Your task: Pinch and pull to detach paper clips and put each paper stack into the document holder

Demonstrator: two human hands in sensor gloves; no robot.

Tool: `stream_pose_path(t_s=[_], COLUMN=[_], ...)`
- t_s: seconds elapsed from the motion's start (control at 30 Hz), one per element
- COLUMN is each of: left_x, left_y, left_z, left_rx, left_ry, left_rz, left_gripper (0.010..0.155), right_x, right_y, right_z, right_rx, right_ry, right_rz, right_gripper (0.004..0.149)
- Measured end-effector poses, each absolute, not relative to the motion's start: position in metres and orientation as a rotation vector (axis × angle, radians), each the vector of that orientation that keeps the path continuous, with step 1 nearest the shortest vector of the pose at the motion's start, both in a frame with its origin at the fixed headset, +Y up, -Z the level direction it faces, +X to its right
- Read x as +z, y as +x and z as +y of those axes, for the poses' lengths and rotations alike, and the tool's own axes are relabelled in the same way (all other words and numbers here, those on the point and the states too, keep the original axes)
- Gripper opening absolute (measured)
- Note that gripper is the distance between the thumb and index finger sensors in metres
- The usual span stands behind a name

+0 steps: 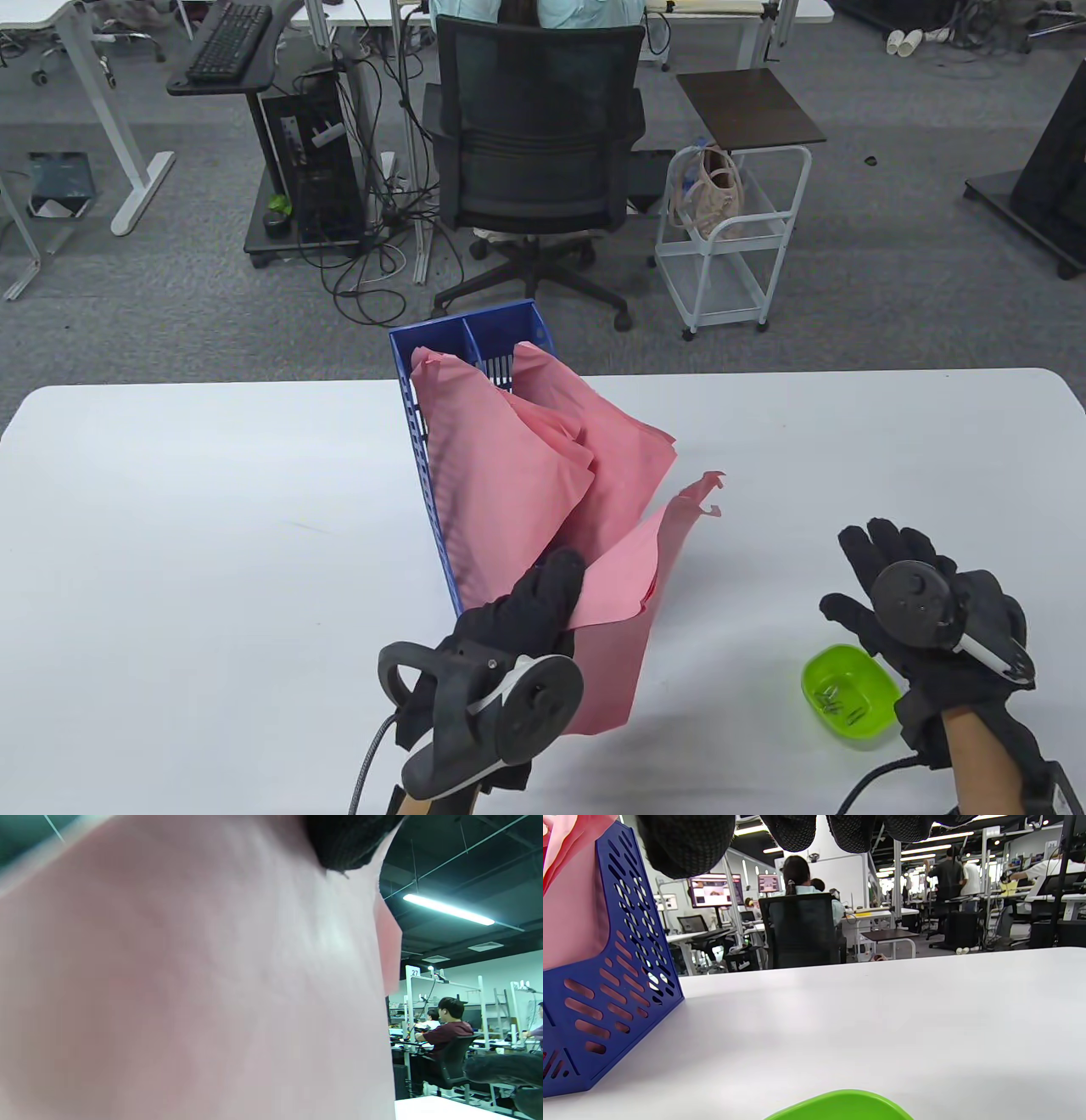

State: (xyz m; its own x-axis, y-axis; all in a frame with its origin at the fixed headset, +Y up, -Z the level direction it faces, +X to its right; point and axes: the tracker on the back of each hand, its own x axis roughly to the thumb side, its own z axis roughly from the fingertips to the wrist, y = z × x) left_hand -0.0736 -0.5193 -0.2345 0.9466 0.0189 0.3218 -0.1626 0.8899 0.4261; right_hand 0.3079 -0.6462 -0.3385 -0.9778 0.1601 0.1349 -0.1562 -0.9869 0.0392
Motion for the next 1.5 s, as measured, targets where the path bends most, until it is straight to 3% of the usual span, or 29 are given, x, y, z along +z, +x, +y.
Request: stream_pose_path(t_s=[0.37,0.73,0.87,1.03,1.2,1.33,1.5], left_x=[-0.230,-0.275,-0.298,-0.316,-0.318,-0.319,-0.328], left_y=[-0.037,0.003,0.014,0.019,0.019,0.007,-0.008], left_z=[-0.471,-0.472,-0.473,-0.478,-0.499,-0.522,-0.554], left_rx=[-0.075,-0.229,-0.397,-0.538,-0.349,0.141,0.388], left_ry=[0.534,0.586,0.628,0.671,0.687,0.632,0.690], left_rz=[-0.135,0.181,0.299,0.348,0.211,0.046,0.034], left_gripper=[0.047,0.047,0.047,0.047,0.049,0.053,0.058], right_x=[-0.334,-0.333,-0.332,-0.333,-0.334,-0.334,-0.335], right_y=[0.315,0.316,0.316,0.316,0.315,0.315,0.313], right_z=[-0.636,-0.634,-0.634,-0.635,-0.637,-0.637,-0.639], right_rx=[2.918,2.905,2.904,2.900,2.907,2.905,2.921], right_ry=[0.238,0.253,0.256,0.260,0.265,0.263,0.271], right_rz=[-0.042,-0.071,-0.083,-0.080,-0.065,-0.072,-0.059], right_gripper=[0.079,0.079,0.079,0.079,0.079,0.079,0.079])
